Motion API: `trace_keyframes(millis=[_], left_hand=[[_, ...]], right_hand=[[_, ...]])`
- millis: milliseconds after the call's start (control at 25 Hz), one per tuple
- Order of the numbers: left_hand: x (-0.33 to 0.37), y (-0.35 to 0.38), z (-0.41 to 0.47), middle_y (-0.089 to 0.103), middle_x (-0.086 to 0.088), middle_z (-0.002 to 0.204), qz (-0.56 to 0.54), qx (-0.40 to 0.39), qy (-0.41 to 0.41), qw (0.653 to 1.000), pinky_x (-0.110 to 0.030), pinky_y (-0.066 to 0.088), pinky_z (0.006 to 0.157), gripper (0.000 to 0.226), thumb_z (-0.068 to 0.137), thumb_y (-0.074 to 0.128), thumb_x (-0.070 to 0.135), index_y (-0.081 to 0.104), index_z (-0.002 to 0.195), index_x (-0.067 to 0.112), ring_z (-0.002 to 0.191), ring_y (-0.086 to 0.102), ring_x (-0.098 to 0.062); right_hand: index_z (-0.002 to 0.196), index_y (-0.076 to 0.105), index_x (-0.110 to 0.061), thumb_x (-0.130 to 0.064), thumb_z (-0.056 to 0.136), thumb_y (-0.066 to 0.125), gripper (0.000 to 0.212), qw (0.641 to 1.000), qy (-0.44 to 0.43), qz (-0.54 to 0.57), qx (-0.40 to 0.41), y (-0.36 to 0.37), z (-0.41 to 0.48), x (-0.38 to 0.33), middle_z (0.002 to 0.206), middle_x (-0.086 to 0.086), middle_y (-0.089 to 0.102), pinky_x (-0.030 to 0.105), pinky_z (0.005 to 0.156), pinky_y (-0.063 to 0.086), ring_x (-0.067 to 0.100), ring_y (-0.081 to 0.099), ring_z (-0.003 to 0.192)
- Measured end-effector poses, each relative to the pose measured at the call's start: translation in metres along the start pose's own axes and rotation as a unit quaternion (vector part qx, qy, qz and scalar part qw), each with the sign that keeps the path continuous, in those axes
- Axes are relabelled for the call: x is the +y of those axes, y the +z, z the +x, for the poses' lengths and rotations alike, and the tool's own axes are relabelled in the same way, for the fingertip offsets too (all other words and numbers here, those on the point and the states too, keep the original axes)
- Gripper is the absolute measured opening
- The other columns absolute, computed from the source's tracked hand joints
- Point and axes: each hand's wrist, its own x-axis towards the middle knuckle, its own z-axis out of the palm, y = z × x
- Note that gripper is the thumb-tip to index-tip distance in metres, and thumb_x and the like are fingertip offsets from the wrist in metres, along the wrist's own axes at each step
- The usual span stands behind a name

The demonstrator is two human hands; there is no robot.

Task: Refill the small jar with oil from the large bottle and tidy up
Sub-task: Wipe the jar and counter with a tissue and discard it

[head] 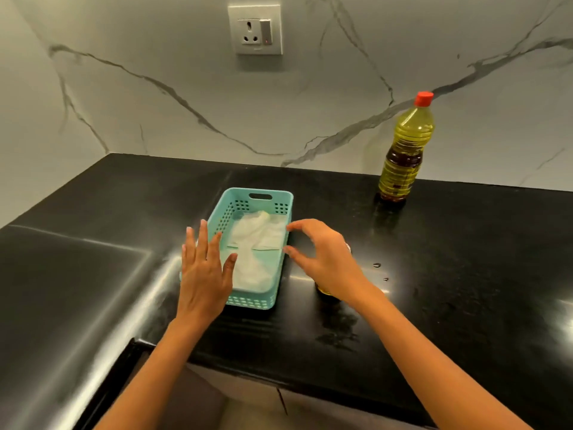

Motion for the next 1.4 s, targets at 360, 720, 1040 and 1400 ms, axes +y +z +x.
trace_keyframes(millis=[360, 720, 1040, 1400], left_hand=[[-0.042, 0.011, 0.012, -0.017, -0.001, 0.151, 0.047, -0.072, 0.036, 0.996, -0.034, -0.028, 0.107, 0.091, 0.076, -0.021, 0.066, 0.008, 0.147, 0.017, 0.136, -0.030, -0.021], [-0.043, 0.012, 0.013, -0.001, -0.008, 0.156, 0.044, -0.065, 0.015, 0.997, -0.040, -0.020, 0.110, 0.073, 0.084, 0.000, 0.051, 0.020, 0.146, 0.019, 0.139, -0.023, -0.025], [-0.046, 0.008, 0.014, 0.003, -0.008, 0.156, 0.044, -0.069, 0.015, 0.997, -0.041, -0.021, 0.109, 0.075, 0.083, -0.003, 0.053, 0.026, 0.144, 0.020, 0.138, -0.024, -0.024], [-0.017, -0.009, 0.023, 0.059, -0.005, 0.116, -0.154, -0.065, -0.020, 0.986, -0.034, 0.035, 0.098, 0.031, 0.098, 0.036, 0.032, 0.057, 0.111, 0.015, 0.121, 0.047, -0.034]], right_hand=[[0.114, 0.056, -0.001, -0.025, 0.088, 0.061, 0.035, 0.943, 0.104, -0.234, -0.210, 0.107, 0.069, -0.011, 0.115, 0.015, 0.056, 0.038, 0.082, 0.047, 0.032, 0.055, 0.105], [0.097, 0.062, -0.004, -0.011, 0.086, 0.060, 0.013, 0.923, 0.136, -0.279, -0.229, 0.146, 0.075, -0.007, 0.102, 0.016, 0.063, 0.035, 0.071, 0.046, 0.034, 0.061, 0.090], [0.086, 0.057, -0.008, -0.009, 0.089, 0.053, 0.005, 0.973, 0.191, -0.098, -0.090, 0.119, 0.072, -0.014, 0.095, 0.008, 0.062, 0.032, 0.070, 0.045, 0.022, 0.055, 0.084], [0.086, 0.049, -0.014, -0.013, 0.097, 0.044, 0.012, 0.892, 0.291, 0.344, 0.041, 0.062, 0.045, -0.028, 0.096, 0.011, 0.062, 0.029, 0.066, 0.051, 0.018, 0.058, 0.083]])
